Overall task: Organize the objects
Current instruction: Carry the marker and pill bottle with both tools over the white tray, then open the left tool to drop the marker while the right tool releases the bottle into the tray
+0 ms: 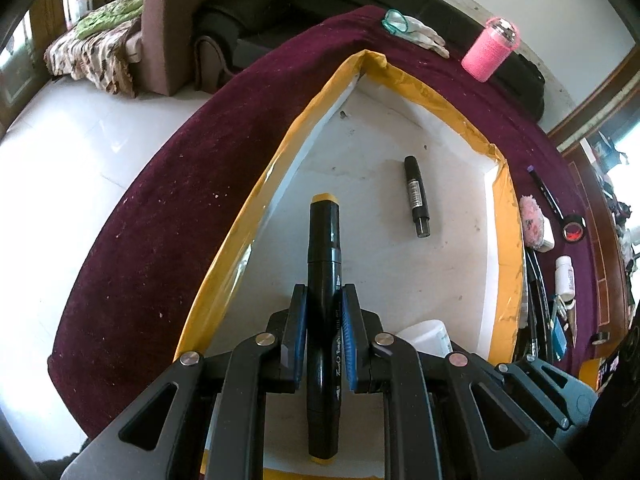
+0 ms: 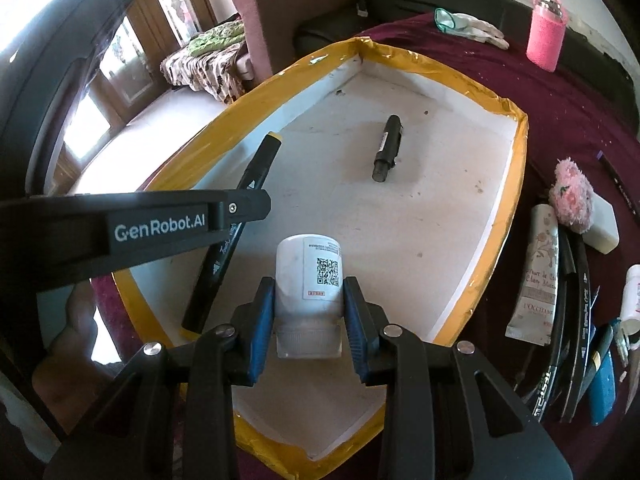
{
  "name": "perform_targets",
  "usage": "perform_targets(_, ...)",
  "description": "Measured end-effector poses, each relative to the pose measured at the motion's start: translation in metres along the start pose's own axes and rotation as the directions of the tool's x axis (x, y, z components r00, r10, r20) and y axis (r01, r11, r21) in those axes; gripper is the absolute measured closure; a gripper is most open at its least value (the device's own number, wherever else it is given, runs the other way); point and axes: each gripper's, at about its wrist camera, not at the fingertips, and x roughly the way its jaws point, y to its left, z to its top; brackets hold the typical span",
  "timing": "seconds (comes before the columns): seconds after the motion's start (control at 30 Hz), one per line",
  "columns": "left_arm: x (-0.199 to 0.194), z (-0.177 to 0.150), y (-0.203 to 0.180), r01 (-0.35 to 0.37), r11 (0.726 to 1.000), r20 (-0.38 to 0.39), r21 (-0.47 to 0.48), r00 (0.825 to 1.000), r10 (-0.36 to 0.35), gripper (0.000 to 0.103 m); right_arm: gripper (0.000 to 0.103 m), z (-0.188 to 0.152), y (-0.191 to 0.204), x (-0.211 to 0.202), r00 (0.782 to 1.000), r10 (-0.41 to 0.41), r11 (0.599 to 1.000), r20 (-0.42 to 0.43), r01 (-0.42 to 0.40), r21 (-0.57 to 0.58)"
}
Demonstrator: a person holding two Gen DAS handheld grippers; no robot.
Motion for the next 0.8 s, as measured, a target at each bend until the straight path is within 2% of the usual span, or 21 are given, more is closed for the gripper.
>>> perform_targets(0.13,0.001,0.000,-0.003,0.001,1.000,0.000,0.029,1.000,-0.001,0.089,0.071,0.000,0.002,0.003,1.000,-0.010,1.000,-0.007,0.010,-0.006)
perform_targets(0.33,0.001,0.000,-0.002,0.047,0.999,-0.010,0.018,0.999,-0.046,0.084,0.072,-0.001,0.003,0.004,1.000,-0.011,1.000,-0.014,0.011,-0.007)
perform_targets(0.47,-0.006,0.002,-0.001,0.104,0.995,0.001,-0.008,0.995,-0.104,0.071,0.069,0.000,0.002,0.003,1.000,0.004,1.000,-0.015,-0.004,0.005)
perform_targets(0.57,-0.022,0.004,-0.003,0.124,0.992,0.057,-0.024,0.991,-0.122,0.057,0.064,0.000,-0.001,-0.004,1.000,0.028,0.999,-0.006,-0.028,0.019)
perform_targets(0.73,-0.062,0.002,-0.022,0.159,0.987,0.167,-0.009,0.974,-0.155,0.051,0.060,-0.006,-0.013,-0.044,0.995,0.054,0.998,0.087,-0.058,0.039)
perform_targets(0.8,-0.075,-0.004,-0.036,0.171,0.985,0.196,0.023,0.965,-0.172,0.045,0.051,-0.015,-0.019,-0.064,0.989,0.067,0.996,0.130,-0.074,0.054)
